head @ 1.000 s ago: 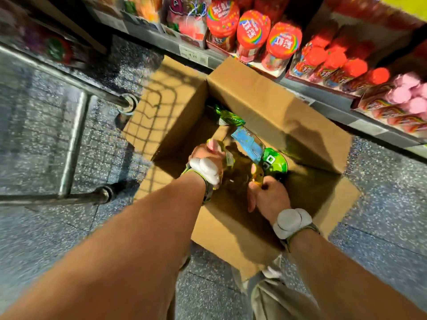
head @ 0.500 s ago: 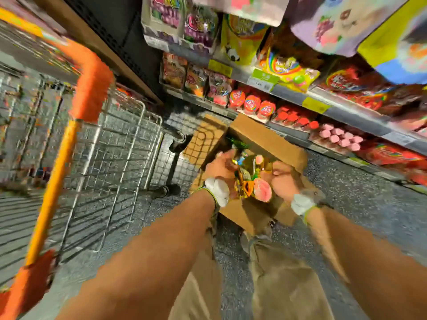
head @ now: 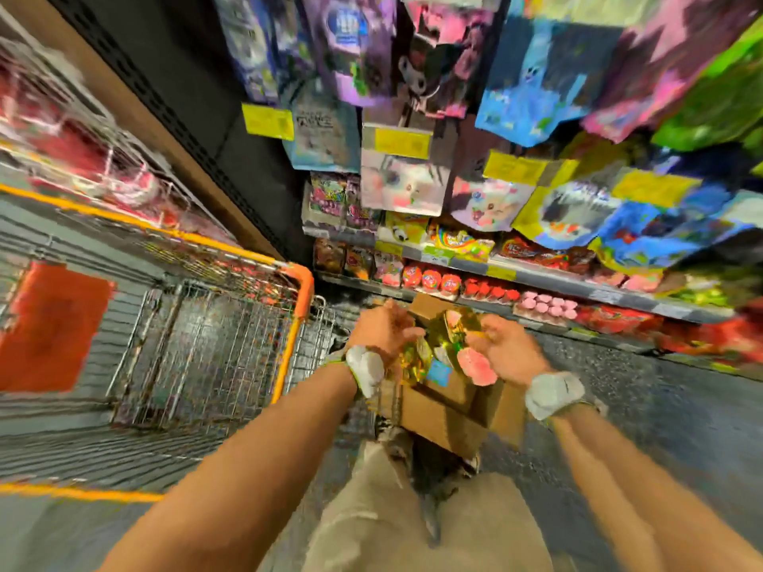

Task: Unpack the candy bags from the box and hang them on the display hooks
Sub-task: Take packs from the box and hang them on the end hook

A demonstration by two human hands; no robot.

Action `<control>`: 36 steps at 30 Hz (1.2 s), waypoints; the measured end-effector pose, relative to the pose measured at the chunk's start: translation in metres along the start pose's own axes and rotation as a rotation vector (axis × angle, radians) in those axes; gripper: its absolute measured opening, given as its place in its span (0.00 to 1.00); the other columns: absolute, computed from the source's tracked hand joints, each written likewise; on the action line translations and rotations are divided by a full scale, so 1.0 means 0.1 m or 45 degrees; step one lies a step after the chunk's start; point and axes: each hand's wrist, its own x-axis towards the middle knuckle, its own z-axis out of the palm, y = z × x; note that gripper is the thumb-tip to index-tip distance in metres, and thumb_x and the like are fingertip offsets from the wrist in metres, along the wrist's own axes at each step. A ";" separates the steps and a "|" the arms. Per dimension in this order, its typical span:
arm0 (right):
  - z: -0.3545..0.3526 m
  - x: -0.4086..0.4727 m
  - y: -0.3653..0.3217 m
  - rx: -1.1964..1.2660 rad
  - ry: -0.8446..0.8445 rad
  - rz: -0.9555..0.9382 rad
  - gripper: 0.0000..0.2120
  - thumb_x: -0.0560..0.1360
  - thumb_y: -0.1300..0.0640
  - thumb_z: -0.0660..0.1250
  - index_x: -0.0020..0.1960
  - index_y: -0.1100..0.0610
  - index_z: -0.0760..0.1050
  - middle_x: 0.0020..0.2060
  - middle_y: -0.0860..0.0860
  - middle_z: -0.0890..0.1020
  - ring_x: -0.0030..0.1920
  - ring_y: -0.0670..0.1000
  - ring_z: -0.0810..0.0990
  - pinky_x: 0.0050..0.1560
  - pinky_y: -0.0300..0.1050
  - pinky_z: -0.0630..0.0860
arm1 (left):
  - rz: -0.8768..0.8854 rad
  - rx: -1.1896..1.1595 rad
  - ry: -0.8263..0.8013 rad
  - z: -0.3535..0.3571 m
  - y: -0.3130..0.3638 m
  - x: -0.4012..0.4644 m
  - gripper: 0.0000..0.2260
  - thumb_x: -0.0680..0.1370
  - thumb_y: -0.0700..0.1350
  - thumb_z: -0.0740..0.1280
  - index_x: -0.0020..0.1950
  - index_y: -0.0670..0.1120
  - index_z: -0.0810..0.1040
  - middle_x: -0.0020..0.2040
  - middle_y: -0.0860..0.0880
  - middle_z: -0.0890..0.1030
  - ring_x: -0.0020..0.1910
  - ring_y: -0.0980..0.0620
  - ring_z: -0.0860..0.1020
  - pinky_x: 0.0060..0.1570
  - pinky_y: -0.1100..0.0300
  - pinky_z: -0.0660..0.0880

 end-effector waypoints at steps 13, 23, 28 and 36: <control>-0.98 -0.85 -0.97 -0.207 0.031 -0.625 0.07 0.78 0.53 0.70 0.42 0.54 0.79 0.37 0.47 0.81 0.39 0.46 0.77 0.46 0.48 0.72 | 0.554 0.106 0.224 -1.08 0.78 -0.91 0.20 0.71 0.56 0.74 0.57 0.46 0.83 0.50 0.49 0.82 0.54 0.51 0.81 0.51 0.65 0.71; -1.78 -1.43 -2.37 -0.632 0.299 -1.097 0.08 0.79 0.55 0.68 0.53 0.59 0.81 0.44 0.50 0.82 0.46 0.50 0.77 0.40 0.32 0.67 | 0.896 0.196 0.529 -2.35 1.48 -1.51 0.11 0.73 0.58 0.72 0.43 0.51 0.81 0.41 0.62 0.80 0.42 0.66 0.77 0.48 0.61 0.74; -2.05 -1.69 -3.15 -0.678 0.419 -1.236 0.09 0.77 0.54 0.71 0.55 0.57 0.83 0.48 0.49 0.84 0.50 0.47 0.79 0.48 0.38 0.69 | 0.983 0.040 0.589 -3.00 1.70 -1.69 0.10 0.74 0.49 0.73 0.35 0.54 0.76 0.33 0.60 0.76 0.36 0.65 0.74 0.41 0.68 0.68; -2.05 -1.71 -3.81 -0.761 1.017 -1.369 0.07 0.73 0.50 0.73 0.47 0.52 0.80 0.44 0.48 0.75 0.48 0.50 0.75 0.48 0.47 0.72 | 0.954 -0.076 0.667 -3.57 1.73 -1.73 0.16 0.76 0.50 0.71 0.31 0.45 0.76 0.30 0.50 0.74 0.30 0.59 0.69 0.35 0.60 0.67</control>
